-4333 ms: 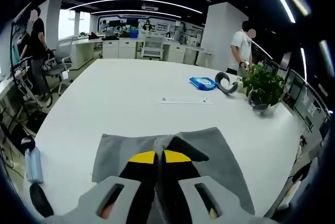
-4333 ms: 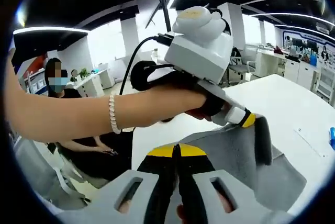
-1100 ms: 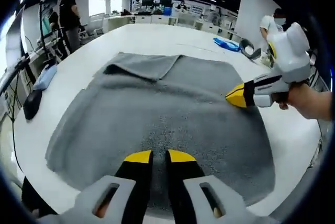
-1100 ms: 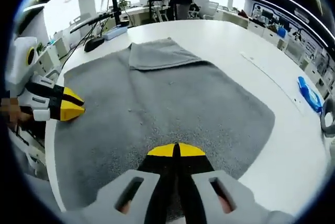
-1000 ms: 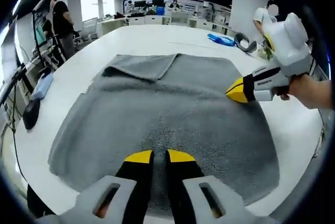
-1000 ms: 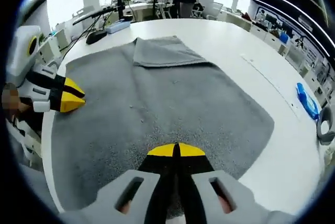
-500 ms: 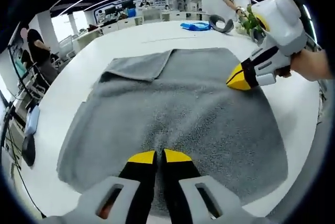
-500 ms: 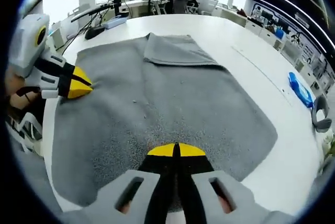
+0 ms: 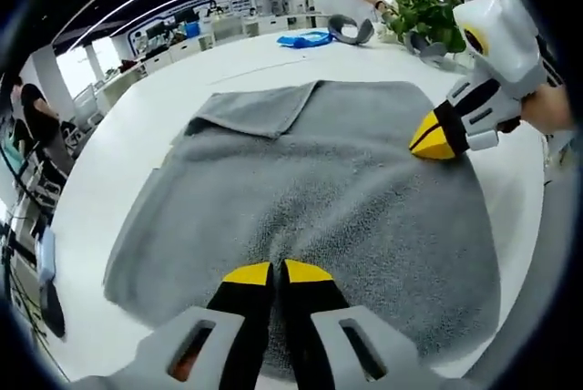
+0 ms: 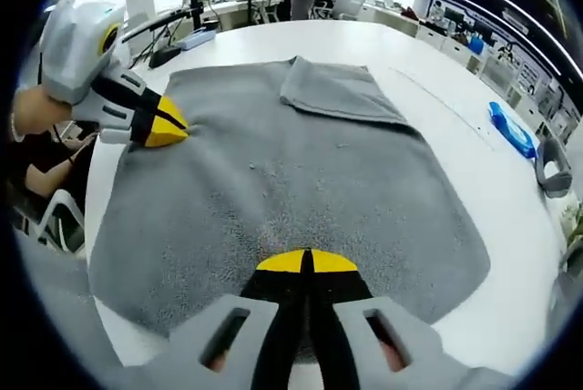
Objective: Fold the towel on the table until its edges align and the towel forms a compact rectangular stack.
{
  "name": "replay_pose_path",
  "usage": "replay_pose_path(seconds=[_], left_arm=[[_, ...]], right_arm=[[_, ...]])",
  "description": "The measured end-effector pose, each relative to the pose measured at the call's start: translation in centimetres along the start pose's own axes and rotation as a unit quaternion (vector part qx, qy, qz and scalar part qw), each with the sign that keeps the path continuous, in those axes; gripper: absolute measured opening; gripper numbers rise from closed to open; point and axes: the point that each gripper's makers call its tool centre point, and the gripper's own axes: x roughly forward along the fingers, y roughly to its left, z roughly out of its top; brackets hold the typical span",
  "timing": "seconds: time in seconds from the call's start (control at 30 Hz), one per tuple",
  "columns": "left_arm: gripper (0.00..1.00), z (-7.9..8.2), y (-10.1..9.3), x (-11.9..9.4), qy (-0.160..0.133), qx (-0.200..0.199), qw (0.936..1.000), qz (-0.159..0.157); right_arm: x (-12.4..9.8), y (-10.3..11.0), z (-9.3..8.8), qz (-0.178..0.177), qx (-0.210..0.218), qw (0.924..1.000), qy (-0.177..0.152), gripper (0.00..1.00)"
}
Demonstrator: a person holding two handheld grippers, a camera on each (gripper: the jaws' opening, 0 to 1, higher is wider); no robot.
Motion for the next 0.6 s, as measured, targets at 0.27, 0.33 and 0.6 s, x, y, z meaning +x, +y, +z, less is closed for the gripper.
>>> replay_pose_path(seconds=[0.27,0.33,0.6], left_arm=[[0.04,0.7,-0.3,0.6,0.009,0.039,0.9991,-0.011],[0.04,0.8,-0.3,0.7,0.010,0.048,0.9987,-0.014],[0.04,1.8,-0.2,1.6,0.023,0.093,0.9953,-0.010]], right_arm=[[-1.1,1.1,-1.5,0.013,0.020,0.9997,-0.002,0.00],[-1.4,1.8,-1.8,0.018,0.014,0.9998,0.000,0.00],[-2.1,3.3,-2.7,0.036,0.022,0.9990,-0.011,0.00]])
